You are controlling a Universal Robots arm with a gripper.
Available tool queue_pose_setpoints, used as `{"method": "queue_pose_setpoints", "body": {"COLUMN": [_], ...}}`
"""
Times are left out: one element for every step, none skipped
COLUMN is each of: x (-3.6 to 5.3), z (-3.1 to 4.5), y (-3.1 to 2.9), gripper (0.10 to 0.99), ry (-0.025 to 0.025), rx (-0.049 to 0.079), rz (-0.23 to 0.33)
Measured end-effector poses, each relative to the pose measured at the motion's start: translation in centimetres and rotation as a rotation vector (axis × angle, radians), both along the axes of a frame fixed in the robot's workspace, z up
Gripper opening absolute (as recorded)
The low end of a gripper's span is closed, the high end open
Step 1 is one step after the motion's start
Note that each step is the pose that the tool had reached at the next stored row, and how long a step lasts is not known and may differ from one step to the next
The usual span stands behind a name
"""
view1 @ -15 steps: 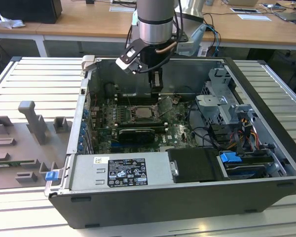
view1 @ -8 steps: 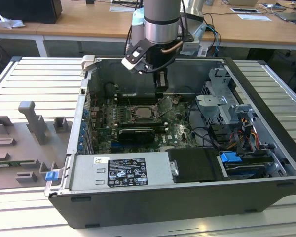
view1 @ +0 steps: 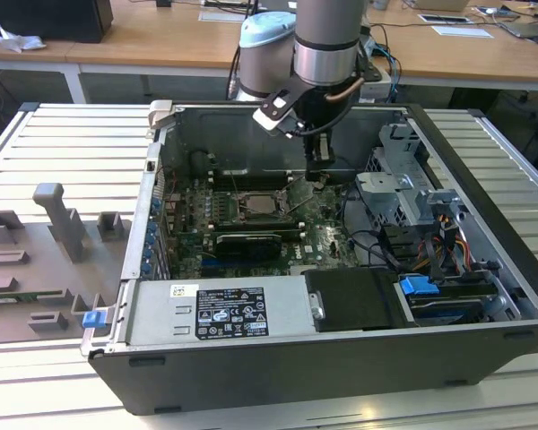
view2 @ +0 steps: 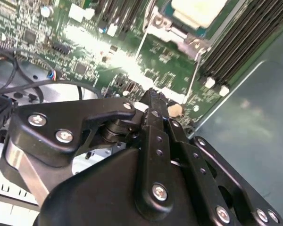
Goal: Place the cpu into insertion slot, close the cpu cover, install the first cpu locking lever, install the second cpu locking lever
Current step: 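Close the cpu cover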
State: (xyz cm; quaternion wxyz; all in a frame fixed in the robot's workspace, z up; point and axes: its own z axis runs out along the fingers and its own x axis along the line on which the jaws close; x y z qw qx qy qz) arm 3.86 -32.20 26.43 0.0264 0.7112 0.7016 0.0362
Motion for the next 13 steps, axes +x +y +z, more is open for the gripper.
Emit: {"method": "queue_pose_setpoints", "body": {"x": [0.34, 0.6, 0.81, 1.12, 1.33, 1.56, 1.67, 1.71, 1.74, 1.77, 1.81, 1.91, 2.04], "z": [-0.08, -0.14, -0.16, -0.25, -0.31, -0.43, -0.65, -0.88, -1.05, -1.23, -1.31, -1.31, -1.31], "y": [0.01, 0.02, 0.02, 0.04, 0.05, 0.07, 0.1, 0.1, 0.11, 0.12, 0.13, 0.14, 0.16], "gripper": [0.106, 0.106, 0.106, 0.106, 0.106, 0.106, 0.106, 0.106, 0.106, 0.106, 0.106, 0.106, 0.106], "ry": [0.0002, 0.0007, 0.0012, 0.0019, 0.0025, 0.003, 0.0037, 0.0044, 0.0051, 0.006, 0.0084, 0.0289, 0.0524], "rx": [0.0, 0.0, 0.0, -0.001, -0.002, -0.005, -0.008, -0.009, -0.009, -0.01, -0.01, -0.01, -0.01], "rz": [0.0, 0.0, 0.0, 0.0, 0.0, 0.0, 0.0, 0.0, 0.0, 0.0, 0.0, 0.0, 0.0]}}
